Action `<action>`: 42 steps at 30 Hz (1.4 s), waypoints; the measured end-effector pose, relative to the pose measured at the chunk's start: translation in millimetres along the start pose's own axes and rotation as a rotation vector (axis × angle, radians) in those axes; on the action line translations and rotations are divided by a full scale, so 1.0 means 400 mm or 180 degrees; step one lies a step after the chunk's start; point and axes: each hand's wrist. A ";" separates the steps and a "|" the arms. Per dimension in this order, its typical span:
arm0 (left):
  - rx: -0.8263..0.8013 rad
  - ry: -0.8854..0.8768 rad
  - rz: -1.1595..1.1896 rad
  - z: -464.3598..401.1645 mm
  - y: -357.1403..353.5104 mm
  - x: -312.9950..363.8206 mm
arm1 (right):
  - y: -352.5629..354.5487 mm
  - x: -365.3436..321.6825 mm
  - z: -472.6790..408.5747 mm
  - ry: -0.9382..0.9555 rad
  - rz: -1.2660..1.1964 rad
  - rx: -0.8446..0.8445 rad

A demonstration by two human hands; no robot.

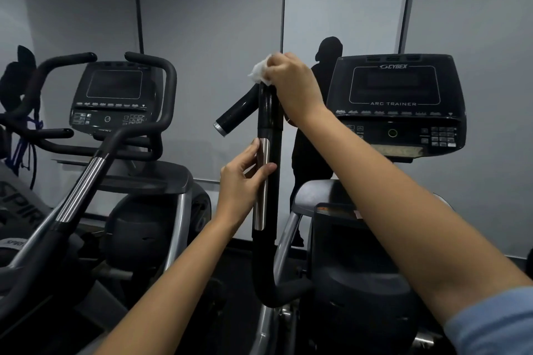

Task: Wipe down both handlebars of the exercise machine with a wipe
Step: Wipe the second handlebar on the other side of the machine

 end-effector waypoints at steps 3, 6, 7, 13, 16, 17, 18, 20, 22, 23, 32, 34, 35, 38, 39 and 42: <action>0.0019 0.0009 0.0053 0.002 -0.002 0.003 | -0.009 0.024 -0.051 -0.0349 -0.0219 -0.0067; 0.0070 0.0063 0.0076 -0.003 0.001 0.013 | -0.007 0.032 -0.068 -0.0458 -0.0455 -0.0109; 0.0102 0.0093 0.0096 -0.006 0.001 0.017 | -0.003 0.028 -0.056 -0.0408 -0.0531 -0.0075; 0.0346 0.0159 -0.0182 -0.040 -0.016 0.044 | 0.020 -0.008 0.142 0.0595 -0.0427 0.0429; 0.0411 0.0161 -0.0178 -0.049 -0.018 0.043 | 0.018 0.013 0.137 0.0773 -0.0263 0.0524; 0.0401 0.0164 -0.0142 -0.049 -0.018 0.041 | 0.015 0.018 0.117 0.0710 -0.0209 0.0572; 0.0391 0.0168 -0.0094 -0.049 -0.016 0.041 | 0.010 0.019 0.092 0.0614 -0.0232 0.0607; 0.0371 0.0180 -0.0006 -0.049 -0.014 0.041 | 0.002 0.025 0.034 0.0365 -0.0476 0.0451; 0.0365 0.0211 0.0023 -0.051 -0.012 0.041 | -0.007 0.043 -0.024 0.0024 -0.0627 0.0140; 0.0360 0.0231 0.0027 -0.050 -0.011 0.040 | -0.013 0.055 -0.048 -0.0120 -0.0641 0.0014; 0.0406 0.0212 0.0131 -0.047 -0.012 0.032 | -0.003 0.063 -0.077 -0.0307 -0.0694 -0.0190; 0.0406 0.0205 0.0142 -0.048 -0.013 0.032 | 0.014 0.046 -0.025 0.0033 -0.0682 -0.0061; 0.0396 0.0198 0.0132 -0.048 -0.013 0.033 | 0.021 0.038 0.003 0.0217 -0.0629 0.0023; 0.0384 0.0206 0.0091 -0.050 -0.014 0.034 | 0.027 0.030 0.056 0.0612 -0.0341 0.0106; 0.0368 0.0215 0.0104 -0.050 -0.014 0.034 | 0.025 0.034 0.053 0.0658 -0.0290 0.0113; 0.0354 0.0263 0.0182 -0.050 -0.013 0.030 | 0.009 0.050 -0.003 0.0495 -0.0346 0.0010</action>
Point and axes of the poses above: each hand's wrist, its own z-axis away from the middle knuckle, its own y-axis out of the back of the hand, x = y × z, and after that the axes turned 3 degrees about x, right-handed
